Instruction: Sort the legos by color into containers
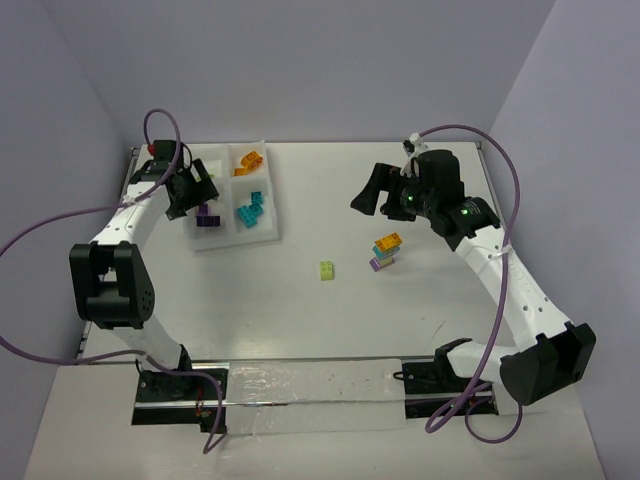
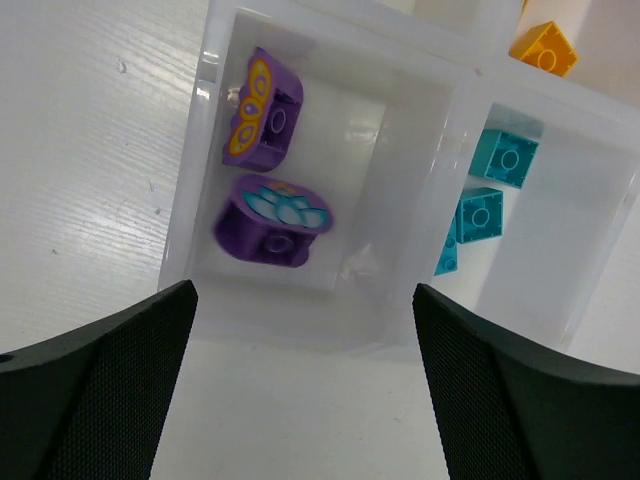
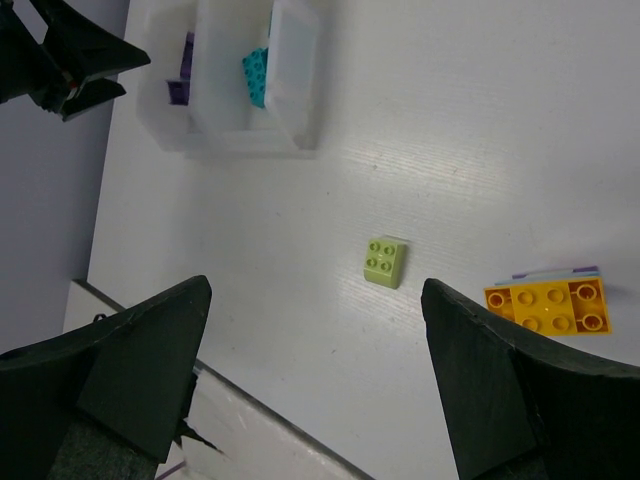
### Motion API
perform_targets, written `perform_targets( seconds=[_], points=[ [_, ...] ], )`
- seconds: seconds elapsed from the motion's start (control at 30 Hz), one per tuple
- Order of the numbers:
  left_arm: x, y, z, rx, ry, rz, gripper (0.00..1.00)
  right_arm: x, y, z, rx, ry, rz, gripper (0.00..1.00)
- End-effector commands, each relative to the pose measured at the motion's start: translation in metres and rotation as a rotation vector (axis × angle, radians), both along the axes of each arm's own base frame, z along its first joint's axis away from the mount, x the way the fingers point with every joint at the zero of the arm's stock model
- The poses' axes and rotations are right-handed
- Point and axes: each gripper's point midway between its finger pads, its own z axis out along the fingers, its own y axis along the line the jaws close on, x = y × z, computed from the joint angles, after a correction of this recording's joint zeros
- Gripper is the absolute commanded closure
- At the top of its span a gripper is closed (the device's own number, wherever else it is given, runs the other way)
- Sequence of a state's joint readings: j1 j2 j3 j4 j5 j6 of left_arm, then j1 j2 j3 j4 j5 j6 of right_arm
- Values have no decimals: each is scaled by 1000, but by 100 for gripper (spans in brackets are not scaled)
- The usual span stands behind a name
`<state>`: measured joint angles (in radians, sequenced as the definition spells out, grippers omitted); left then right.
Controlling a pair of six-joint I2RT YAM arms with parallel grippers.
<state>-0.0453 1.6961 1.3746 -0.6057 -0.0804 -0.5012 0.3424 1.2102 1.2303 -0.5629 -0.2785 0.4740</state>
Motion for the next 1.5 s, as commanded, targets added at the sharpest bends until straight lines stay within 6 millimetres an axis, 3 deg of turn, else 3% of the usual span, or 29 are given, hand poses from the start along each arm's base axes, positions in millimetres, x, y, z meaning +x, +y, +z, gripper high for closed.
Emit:
perform_targets(
  seconds=[0.0,0.1,0.17,0.2,0.23,0.33,0.4,0.5,0.67,0.83,1.0,1.47],
  points=[
    [1,-20,57,10,-146,-43,9,-1,-4,7,-2,-25,-18,7],
    [-20,-74,71,13,-182,-152,13,0,-6,3,-5,-20,-40,7],
    [-37,-105,68,18,-174,-197,16,1,-9,3,-9,-22,-59,7],
    [-50,-130,64,11,-164,-245,17,2,-12,3,-15,-25,-75,7],
    [-56,-140,60,6,-152,-252,17,2,-13,2,-18,-25,-81,7],
    [-91,-200,42,-2,-110,-353,17,2,-21,4,-26,-36,-123,7],
    [-115,-236,25,-6,-70,-401,9,1,-30,7,-32,-50,-163,7],
    [-140,-275,1,-34,-1,-475,3,0,-40,7,-34,-57,-204,7],
    [-161,-313,-30,31,53,-553,1,-1,-44,8,-25,-59,-207,7],
    [-167,-324,-62,77,122,-531,8,-1,-43,8,-21,-54,-198,7],
    [-160,-326,-80,102,134,-480,21,-4,-43,7,-21,-57,-198,7],
    [-148,-319,-104,206,130,-450,48,-4,-40,4,-10,-50,-181,7]
  ],
)
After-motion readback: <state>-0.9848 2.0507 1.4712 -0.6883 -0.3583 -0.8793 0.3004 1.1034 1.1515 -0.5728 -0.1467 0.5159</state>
